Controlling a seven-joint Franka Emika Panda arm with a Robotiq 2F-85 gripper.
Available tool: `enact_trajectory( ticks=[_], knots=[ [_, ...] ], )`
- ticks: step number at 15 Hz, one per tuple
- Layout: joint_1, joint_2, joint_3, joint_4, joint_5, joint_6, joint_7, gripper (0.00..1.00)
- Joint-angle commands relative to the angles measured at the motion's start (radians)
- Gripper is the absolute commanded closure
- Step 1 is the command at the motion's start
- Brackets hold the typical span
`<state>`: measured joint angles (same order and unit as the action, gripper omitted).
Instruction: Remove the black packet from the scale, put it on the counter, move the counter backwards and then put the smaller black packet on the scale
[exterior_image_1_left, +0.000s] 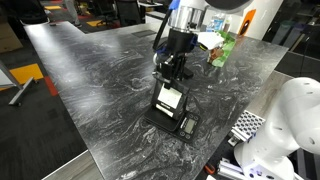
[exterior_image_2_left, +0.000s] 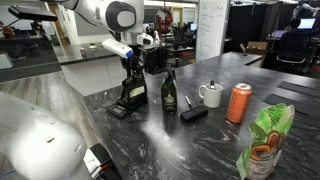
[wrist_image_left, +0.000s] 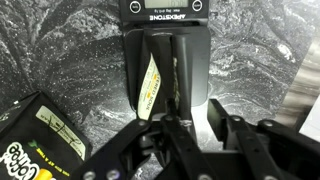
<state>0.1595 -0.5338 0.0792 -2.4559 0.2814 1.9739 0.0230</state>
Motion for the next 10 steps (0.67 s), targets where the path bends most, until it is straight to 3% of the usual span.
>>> enact_trajectory(
  ticks=[1, 5, 10],
  knots=[
    [-0.004, 0.006, -0.005, 0.049, -0.007, -0.026, -0.032, 0.31],
    [-0.021, -0.02, 0.017, 0.089, -0.07, -0.051, 0.005, 0.04],
    [-0.051, -0.061, 0.06, 0.143, -0.205, -0.098, 0.125, 0.0]
  ],
)
